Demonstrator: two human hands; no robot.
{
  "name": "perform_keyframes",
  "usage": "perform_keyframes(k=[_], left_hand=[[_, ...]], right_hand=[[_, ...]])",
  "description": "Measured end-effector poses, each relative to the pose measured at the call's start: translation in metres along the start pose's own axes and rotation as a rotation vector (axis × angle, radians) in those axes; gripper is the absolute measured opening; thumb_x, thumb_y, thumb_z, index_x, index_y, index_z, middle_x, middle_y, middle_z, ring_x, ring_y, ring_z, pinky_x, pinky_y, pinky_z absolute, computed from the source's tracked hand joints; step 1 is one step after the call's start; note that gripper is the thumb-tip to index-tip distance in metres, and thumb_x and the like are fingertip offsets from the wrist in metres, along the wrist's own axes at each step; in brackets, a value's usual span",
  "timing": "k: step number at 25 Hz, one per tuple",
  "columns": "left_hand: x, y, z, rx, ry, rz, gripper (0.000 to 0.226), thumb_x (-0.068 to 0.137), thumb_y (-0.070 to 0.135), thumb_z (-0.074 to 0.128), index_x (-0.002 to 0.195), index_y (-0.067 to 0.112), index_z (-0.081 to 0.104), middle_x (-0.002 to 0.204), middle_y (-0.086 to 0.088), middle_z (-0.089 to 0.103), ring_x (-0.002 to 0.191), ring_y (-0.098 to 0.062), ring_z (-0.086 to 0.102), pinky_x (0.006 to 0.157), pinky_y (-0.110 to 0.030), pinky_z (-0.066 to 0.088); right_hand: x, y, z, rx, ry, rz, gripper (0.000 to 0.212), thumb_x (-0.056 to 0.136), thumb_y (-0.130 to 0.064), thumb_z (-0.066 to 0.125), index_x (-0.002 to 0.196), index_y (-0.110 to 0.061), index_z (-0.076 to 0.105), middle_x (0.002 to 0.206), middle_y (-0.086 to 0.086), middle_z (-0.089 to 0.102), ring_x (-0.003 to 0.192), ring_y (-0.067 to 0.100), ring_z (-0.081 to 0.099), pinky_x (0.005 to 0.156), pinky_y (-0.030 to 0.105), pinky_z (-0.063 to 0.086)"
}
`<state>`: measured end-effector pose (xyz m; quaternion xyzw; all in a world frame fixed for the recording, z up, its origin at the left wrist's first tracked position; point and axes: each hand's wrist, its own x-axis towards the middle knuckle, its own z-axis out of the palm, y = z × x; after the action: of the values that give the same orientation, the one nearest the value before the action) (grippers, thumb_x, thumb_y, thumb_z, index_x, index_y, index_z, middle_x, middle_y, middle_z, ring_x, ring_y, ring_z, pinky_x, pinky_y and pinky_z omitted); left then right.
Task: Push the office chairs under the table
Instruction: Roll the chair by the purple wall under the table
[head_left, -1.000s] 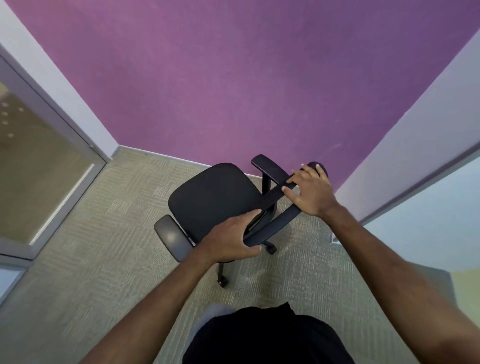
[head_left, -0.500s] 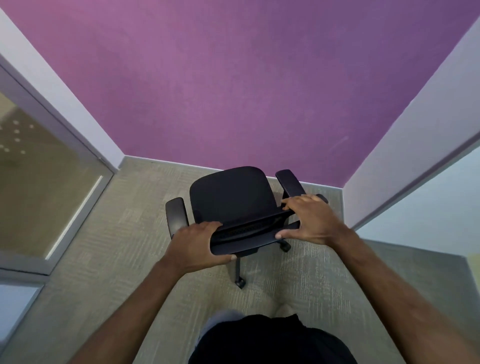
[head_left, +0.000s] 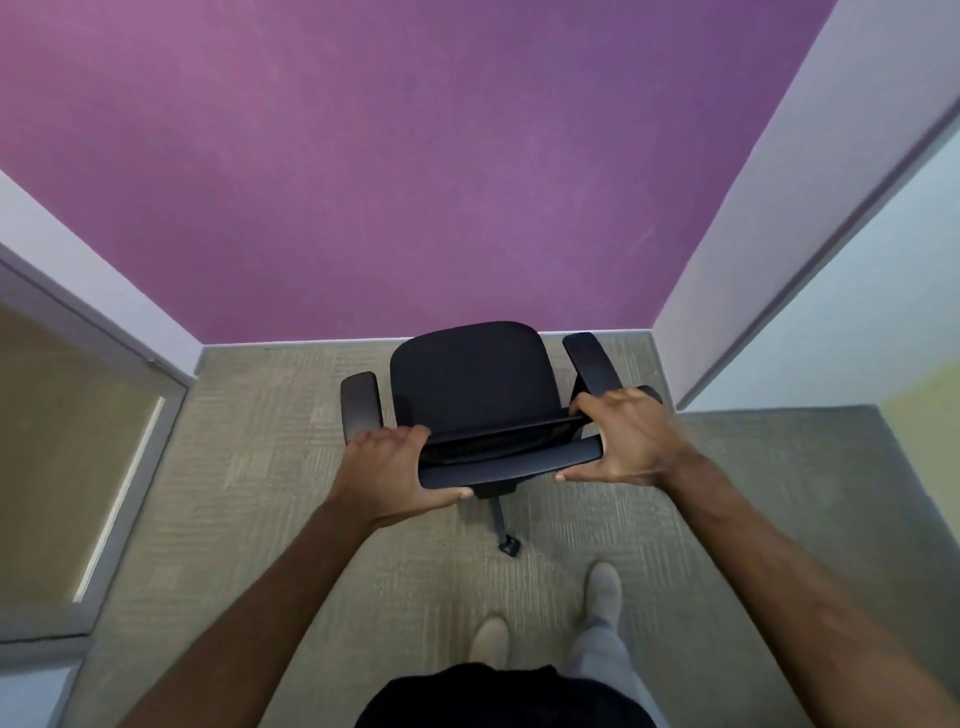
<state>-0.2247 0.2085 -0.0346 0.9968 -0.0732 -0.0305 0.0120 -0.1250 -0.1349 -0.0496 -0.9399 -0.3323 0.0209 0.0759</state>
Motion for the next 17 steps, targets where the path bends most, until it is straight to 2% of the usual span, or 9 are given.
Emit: perform_keyframes(k=[3,6,13,17], left_hand=[[-0.005,-0.02,-0.002,0.01,-0.004,0.093,0.105,0.066,0.106,0.03,0.118,0.023,0.067,0.099,0.003,0.075,0.09,-0.025,0.071,0.078,-0.037,0.047],[-0.009,-0.034,-0.002,-0.013,-0.005,0.172,0.101,0.067,0.105,0.035,0.114,0.022,0.069,0.095,0.003,0.075,0.085,-0.026,0.071,0.074,-0.037,0.05],[-0.019,-0.038,-0.007,-0.016,-0.057,0.272,0.101,0.067,0.101,0.044,0.126,0.024,0.07,0.105,0.007,0.076,0.094,-0.021,0.072,0.084,-0.039,0.055],[-0.023,-0.027,-0.008,-0.02,-0.077,0.332,0.099,0.068,0.1,0.049,0.121,0.021,0.073,0.102,0.005,0.076,0.089,-0.022,0.072,0.083,-0.042,0.056]], right_hand=[[-0.016,-0.029,0.006,-0.005,0.037,0.069,0.101,0.063,-0.111,0.041,0.119,-0.03,0.062,0.103,-0.006,0.076,0.096,0.021,0.071,0.093,0.039,0.05],[-0.03,-0.053,0.012,-0.003,0.065,0.129,0.11,0.063,-0.113,0.031,0.123,-0.029,0.067,0.103,-0.007,0.078,0.096,0.021,0.074,0.093,0.04,0.052],[-0.064,-0.085,0.019,0.015,0.058,0.247,0.111,0.062,-0.114,0.032,0.118,-0.027,0.073,0.101,-0.006,0.079,0.096,0.021,0.075,0.094,0.042,0.057],[-0.088,-0.095,0.014,0.009,0.047,0.296,0.111,0.063,-0.113,0.032,0.117,-0.026,0.075,0.1,-0.004,0.08,0.096,0.022,0.075,0.093,0.043,0.057]])
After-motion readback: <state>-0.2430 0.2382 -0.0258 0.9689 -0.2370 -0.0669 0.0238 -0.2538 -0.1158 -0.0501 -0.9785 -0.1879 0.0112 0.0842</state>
